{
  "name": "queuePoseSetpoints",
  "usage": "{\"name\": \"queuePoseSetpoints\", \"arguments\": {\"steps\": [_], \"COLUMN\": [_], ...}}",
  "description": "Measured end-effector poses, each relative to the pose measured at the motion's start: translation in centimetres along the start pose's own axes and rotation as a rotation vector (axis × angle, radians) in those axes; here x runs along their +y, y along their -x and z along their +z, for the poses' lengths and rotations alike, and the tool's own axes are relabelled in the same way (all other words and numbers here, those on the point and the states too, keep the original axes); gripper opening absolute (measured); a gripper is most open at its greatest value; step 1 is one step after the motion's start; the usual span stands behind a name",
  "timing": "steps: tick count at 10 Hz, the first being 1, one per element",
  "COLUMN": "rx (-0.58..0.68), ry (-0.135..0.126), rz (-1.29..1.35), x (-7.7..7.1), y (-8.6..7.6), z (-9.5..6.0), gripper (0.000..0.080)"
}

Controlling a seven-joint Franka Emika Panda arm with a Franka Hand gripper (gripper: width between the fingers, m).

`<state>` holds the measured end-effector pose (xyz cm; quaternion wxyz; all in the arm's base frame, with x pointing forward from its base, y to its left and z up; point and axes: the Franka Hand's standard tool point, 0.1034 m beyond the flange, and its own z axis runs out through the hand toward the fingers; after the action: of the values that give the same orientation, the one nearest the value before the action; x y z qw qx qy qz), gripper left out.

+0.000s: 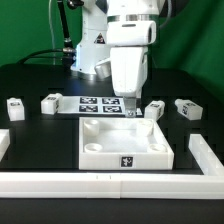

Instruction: Assemble square table

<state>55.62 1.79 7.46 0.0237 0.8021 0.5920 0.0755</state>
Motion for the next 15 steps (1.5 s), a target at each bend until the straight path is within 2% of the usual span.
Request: {"name": "queuePoseSetpoints", "arguments": {"steps": [3,4,5,6,7,8,13,15], "rx": [0.0,-0.001,-0.01,-0.031,-0.048,-0.068,-0.07,-0.095], "ry": [-0.002,0.008,0.029,0.024,0.029,0.013,0.008,-0.018], "rz": [0.0,-0.021,-0.119,-0.197,-0.251,-0.314,-0.31,-0.319], "x": [0.0,-0.1,-1.6,-2.6,-2.7,-3.2,-3.3,-4.7], "y": [0.0,-0.2,-0.8,-0.9,-0.9,-1.2,-0.9,1.2], "z": [0.2,0.3,0.8,0.5,0.0,0.3,0.5,1.2], "gripper": [0.0649,0.0649,0.0649,0.0649,0.0649,0.0649,0.0649,0.0649]}}
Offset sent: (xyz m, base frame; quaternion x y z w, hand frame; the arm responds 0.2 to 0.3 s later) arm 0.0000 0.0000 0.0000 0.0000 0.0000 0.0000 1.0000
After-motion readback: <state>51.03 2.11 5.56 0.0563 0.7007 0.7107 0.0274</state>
